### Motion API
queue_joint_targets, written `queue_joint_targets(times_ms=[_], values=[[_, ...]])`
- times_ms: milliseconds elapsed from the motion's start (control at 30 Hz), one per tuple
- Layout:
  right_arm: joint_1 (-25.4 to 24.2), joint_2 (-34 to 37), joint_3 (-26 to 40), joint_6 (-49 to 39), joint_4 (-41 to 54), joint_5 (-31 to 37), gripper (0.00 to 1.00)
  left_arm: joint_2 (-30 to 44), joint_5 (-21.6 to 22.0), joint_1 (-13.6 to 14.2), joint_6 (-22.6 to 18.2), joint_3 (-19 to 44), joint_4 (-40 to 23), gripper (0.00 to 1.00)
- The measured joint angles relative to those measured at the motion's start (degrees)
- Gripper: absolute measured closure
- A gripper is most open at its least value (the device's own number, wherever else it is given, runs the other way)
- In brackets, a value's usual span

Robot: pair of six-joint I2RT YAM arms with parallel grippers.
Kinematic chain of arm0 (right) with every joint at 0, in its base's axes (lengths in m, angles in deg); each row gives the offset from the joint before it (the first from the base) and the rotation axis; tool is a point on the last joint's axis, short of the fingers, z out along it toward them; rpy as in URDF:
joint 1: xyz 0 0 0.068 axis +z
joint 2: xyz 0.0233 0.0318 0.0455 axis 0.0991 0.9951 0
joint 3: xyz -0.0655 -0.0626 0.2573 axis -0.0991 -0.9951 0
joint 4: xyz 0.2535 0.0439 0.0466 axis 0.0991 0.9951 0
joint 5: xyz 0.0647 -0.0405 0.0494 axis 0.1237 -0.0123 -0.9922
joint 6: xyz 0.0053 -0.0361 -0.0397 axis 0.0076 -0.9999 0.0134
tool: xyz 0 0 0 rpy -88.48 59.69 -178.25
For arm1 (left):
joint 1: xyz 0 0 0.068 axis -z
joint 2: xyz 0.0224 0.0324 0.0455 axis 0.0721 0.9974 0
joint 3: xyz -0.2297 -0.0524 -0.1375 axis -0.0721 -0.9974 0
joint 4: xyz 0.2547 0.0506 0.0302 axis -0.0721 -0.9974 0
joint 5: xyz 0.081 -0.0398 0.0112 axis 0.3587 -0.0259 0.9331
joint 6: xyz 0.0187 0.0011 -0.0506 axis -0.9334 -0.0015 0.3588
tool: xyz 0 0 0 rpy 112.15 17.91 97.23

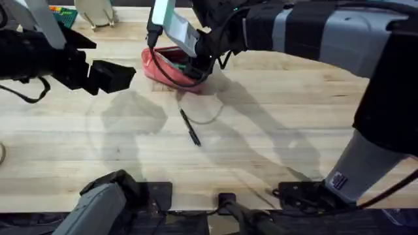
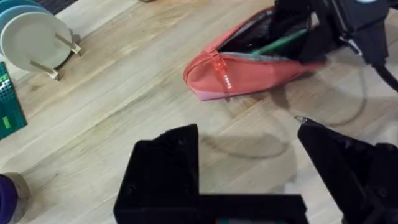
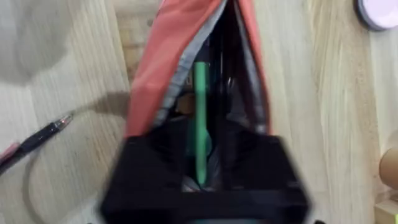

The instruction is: Unzip the bag, pick up the pens from the table one at a time and place them inside, then zip the bag closed.

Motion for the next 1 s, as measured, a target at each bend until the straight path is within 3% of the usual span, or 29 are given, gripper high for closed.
queue_joint_targets(times_ms=[167, 200, 733, 1000], values=[[0.00, 0.00, 0.00, -0.33, -0.19, -0.01, 0.064, 0.00, 0.00, 0.00, -0.01, 0.00, 0.00, 0.008], [0.00, -0.02, 0.00, -0.45, -0.22, -0.02, 0.020, 0.00, -0.02, 0.00, -0.02, 0.00, 0.00, 0.008], [0.02, -0.78, 0.00, 0.25, 0.72, -0.04, 0.006, 0.00, -0.02, 0.00, -0.02, 0.00, 0.00, 0.007], [0.00, -10.53, 0.00, 3.41, 10.70, -0.02, 0.005, 0.00, -0.02, 0.00, -0.02, 0.00, 0.00, 0.007]])
